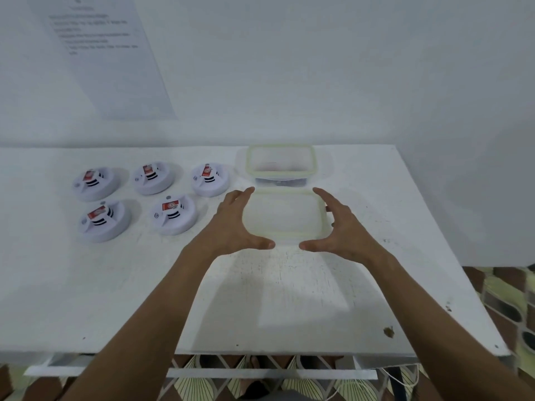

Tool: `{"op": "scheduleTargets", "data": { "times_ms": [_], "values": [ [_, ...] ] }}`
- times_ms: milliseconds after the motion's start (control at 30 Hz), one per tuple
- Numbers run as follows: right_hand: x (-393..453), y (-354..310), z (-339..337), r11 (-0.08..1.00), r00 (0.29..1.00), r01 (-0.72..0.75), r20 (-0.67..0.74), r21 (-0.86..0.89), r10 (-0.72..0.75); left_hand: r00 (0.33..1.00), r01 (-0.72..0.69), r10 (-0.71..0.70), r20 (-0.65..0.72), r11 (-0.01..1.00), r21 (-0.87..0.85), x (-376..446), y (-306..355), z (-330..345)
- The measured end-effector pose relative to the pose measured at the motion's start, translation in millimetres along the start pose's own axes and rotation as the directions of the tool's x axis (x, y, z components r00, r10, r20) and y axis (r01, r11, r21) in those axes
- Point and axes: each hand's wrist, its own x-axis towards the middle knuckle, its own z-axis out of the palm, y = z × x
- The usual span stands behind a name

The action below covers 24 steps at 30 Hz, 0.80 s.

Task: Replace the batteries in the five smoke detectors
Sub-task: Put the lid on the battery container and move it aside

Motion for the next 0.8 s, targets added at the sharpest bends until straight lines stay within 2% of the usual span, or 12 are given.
{"op": "scheduleTargets", "data": {
  "times_ms": [133, 233, 367, 500, 800],
  "values": [
    [3, -5, -5, 1.000, 0.997, 0.002, 0.077, -0.024, -0.001, 0.998, -0.014, 0.006, 0.064, 0.994, 0.111, 4, -1, -3],
    [9, -15, -9, 0.990, 0.989, 0.064, 0.140, -0.125, -0.047, 0.988, -0.104, 0.072, 0.134, 0.964, 0.247, 7, 5, -10],
    [30, -23, -12, 0.964, 0.973, 0.094, 0.227, -0.250, -0.036, 0.963, -0.225, 0.160, 0.216, 0.920, 0.322, 22, 14, -15],
    [39, -20, -11, 0.972, 0.968, 0.056, 0.252, -0.226, 0.003, 0.960, -0.255, 0.199, 0.196, 0.910, 0.327, 32, 12, -13],
    [39, -9, -3, 0.979, 0.972, 0.137, 0.212, -0.150, -0.104, 0.951, -0.304, 0.269, 0.152, 0.900, 0.313, 35, 10, -8]
  ]
}}
